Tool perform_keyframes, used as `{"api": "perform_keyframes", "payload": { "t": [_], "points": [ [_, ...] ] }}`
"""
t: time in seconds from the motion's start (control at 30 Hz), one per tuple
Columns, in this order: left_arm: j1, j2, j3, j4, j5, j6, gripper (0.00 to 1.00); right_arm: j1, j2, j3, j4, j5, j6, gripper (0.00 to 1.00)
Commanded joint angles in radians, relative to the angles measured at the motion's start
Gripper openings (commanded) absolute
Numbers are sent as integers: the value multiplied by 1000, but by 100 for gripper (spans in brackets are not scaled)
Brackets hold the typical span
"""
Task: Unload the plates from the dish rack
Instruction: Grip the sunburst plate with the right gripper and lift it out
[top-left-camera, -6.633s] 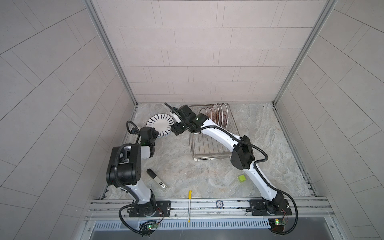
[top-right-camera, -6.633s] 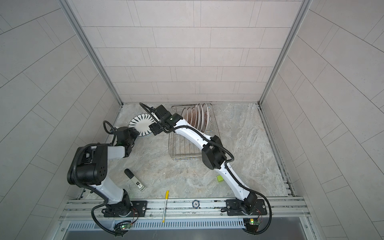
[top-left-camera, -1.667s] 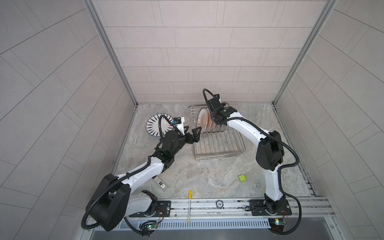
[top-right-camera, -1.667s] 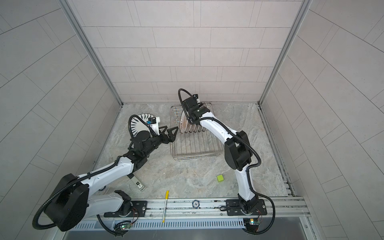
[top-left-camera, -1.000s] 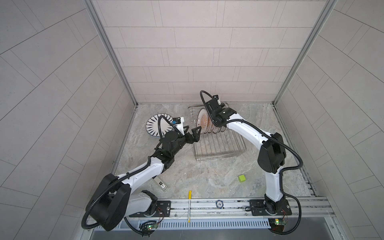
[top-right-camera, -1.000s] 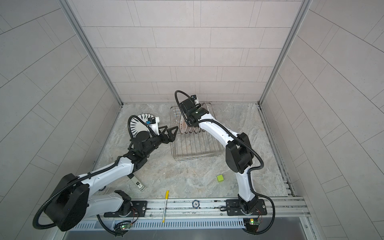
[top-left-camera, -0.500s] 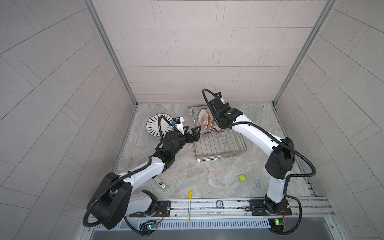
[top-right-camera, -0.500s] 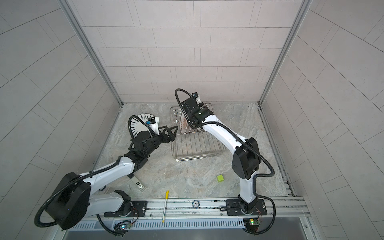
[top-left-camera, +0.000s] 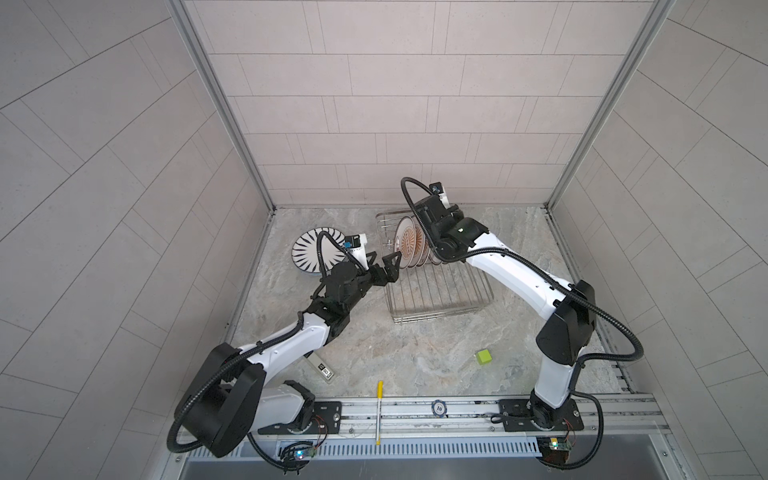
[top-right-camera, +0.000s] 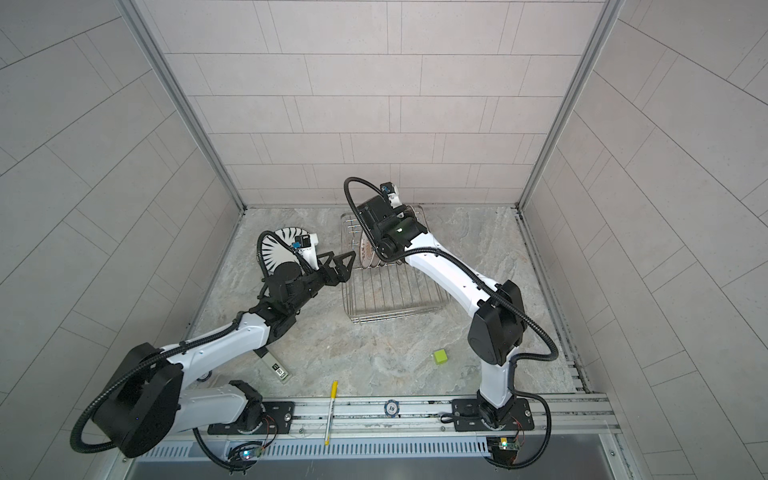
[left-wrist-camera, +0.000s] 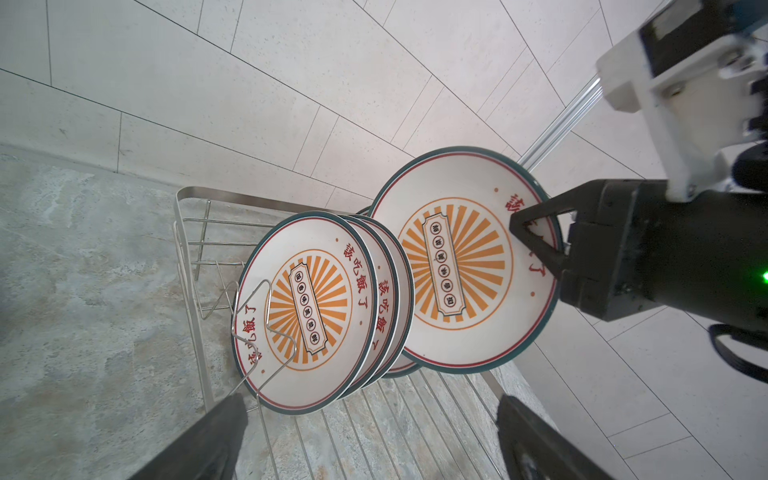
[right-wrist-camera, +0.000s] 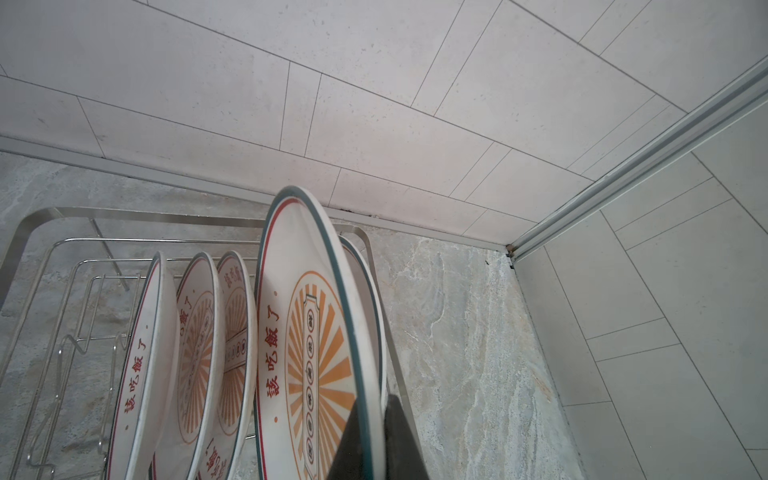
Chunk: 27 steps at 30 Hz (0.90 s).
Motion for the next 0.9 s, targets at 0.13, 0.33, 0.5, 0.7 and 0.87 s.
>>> {"api": "perform_keyframes", "payload": {
  "t": [0.13,0.33,0.5,0.7,0.87],
  "points": [
    [-5,8,1,39,3,-10,100,2,-137,-58,25,97,-27,0],
    [-6,8,9,30,6,-11,100,4,-236,-144,63,89,-30,0],
    [-5,-1,14,19,15,-12,100,4,-320,-219,87,64,-22,0],
    [-4,-26,9,22,46,17,100,-5,-443,-327,152,-57,-16,0],
    [-5,-55,4,35,118,19,100,-38,-547,-414,199,-223,2,0]
  ]
}}
